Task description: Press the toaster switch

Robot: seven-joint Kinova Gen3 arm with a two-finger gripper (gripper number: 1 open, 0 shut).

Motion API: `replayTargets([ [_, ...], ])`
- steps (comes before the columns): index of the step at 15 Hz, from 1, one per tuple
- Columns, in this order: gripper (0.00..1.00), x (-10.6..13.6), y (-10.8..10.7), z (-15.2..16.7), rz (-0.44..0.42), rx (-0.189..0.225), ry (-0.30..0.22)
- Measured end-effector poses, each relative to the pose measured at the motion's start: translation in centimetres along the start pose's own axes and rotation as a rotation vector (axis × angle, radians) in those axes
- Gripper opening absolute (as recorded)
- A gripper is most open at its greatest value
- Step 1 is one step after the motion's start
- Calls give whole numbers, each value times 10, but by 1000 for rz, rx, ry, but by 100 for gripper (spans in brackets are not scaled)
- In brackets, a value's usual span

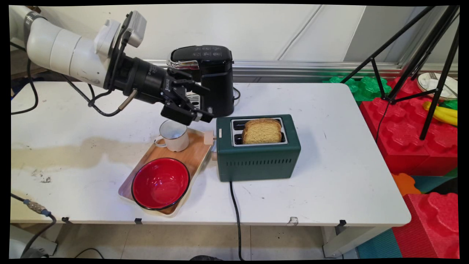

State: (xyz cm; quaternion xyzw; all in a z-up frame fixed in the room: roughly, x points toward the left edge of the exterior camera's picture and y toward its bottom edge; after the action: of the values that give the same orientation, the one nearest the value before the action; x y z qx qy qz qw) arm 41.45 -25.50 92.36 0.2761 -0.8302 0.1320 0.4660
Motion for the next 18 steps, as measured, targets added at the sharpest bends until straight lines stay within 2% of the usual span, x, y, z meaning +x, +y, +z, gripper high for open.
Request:
replayTargets([
  [5,100,-9,-4,0,-9,-10,-23],
  [6,0,-11,-5,0,-8,-12,-29],
  [13,0,-19,-8,4,-8,-26,-71],
  [18,0,-28,-7,11,-19,-44,-128],
])
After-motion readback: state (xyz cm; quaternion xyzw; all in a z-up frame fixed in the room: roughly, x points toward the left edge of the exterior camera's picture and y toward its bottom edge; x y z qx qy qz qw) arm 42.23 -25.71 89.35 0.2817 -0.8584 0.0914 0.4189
